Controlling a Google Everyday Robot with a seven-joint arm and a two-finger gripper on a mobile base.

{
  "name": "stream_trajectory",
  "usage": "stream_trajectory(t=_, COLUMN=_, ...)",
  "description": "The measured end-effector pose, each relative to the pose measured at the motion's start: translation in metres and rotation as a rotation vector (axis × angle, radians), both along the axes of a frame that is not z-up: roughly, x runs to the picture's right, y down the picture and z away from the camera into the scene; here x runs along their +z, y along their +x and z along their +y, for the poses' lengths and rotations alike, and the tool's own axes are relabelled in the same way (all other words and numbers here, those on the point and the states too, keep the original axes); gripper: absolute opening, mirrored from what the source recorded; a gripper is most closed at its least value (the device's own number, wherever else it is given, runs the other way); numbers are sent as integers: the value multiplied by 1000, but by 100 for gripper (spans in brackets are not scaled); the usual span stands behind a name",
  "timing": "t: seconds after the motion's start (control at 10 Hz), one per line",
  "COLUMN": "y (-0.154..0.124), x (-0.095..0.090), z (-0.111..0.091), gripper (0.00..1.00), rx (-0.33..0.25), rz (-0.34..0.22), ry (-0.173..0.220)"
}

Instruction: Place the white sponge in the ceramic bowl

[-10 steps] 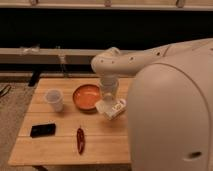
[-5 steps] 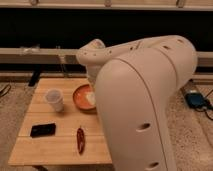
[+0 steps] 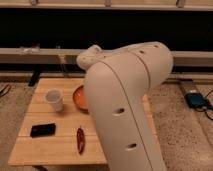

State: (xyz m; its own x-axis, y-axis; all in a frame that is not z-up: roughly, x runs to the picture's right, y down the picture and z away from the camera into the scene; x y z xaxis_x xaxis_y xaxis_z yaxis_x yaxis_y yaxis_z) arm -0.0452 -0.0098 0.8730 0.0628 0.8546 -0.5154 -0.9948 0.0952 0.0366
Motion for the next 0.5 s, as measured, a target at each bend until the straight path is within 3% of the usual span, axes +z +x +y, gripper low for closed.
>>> stream_trajectory(t=0.1, y=-10, x=5, z=-7, gripper=67, rx=-10, rz=-4, ry=10)
stream_trajectory(t=0.2, y=-15, x=6, z=-12, gripper=74, rx=-11, rz=-9, ry=20)
stream_trajectory(t=0.3, y=-17, x=7, z=-15, gripper=79, rx=-7, rz=-11, ry=30)
stream_trajectory(t=0.5, y=-27, x=5, z=-17, gripper=80, rx=10, rz=-31, ry=52)
